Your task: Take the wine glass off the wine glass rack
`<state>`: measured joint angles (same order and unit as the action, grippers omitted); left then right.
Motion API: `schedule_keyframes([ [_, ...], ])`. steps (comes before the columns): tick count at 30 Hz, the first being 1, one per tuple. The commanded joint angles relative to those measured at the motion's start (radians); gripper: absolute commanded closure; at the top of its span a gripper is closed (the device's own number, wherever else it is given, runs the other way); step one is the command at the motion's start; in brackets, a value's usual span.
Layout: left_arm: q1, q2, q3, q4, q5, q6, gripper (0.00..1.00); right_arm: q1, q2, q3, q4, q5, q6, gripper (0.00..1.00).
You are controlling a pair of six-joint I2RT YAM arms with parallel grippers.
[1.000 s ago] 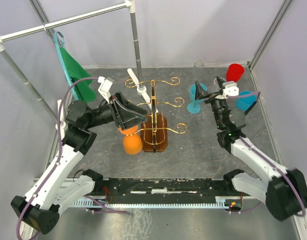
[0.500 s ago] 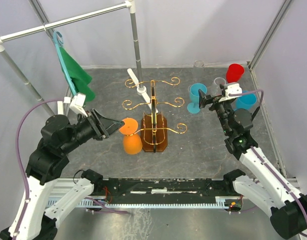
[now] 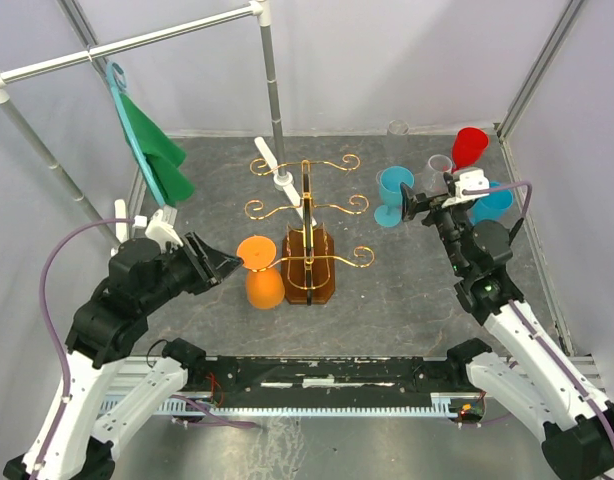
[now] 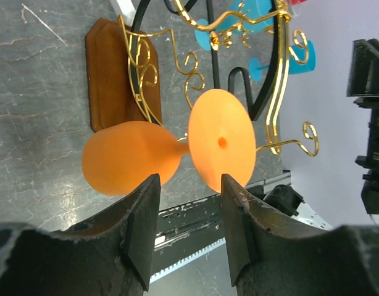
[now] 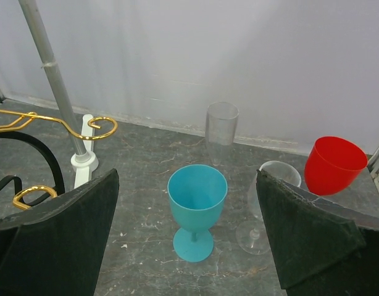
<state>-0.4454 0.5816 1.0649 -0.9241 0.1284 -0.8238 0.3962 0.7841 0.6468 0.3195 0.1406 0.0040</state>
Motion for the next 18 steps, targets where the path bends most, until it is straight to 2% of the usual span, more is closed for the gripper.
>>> schedule_keyframes([
  [1, -0.003, -0.024, -0.048, 0.096, 0.003, -0.035, 0.49, -0.003, -0.039, 0.027, 0.012, -0.006, -0.016, 0.00],
  [15, -0.003, -0.063, -0.155, 0.269, 0.058, -0.085, 0.49, -0.005, -0.088, 0.027, -0.045, 0.019, -0.057, 0.00],
  [18, -0.001, -0.066, -0.182, 0.301, 0.066, -0.100, 0.52, -0.003, -0.096, 0.027, -0.053, 0.026, -0.062, 0.00],
])
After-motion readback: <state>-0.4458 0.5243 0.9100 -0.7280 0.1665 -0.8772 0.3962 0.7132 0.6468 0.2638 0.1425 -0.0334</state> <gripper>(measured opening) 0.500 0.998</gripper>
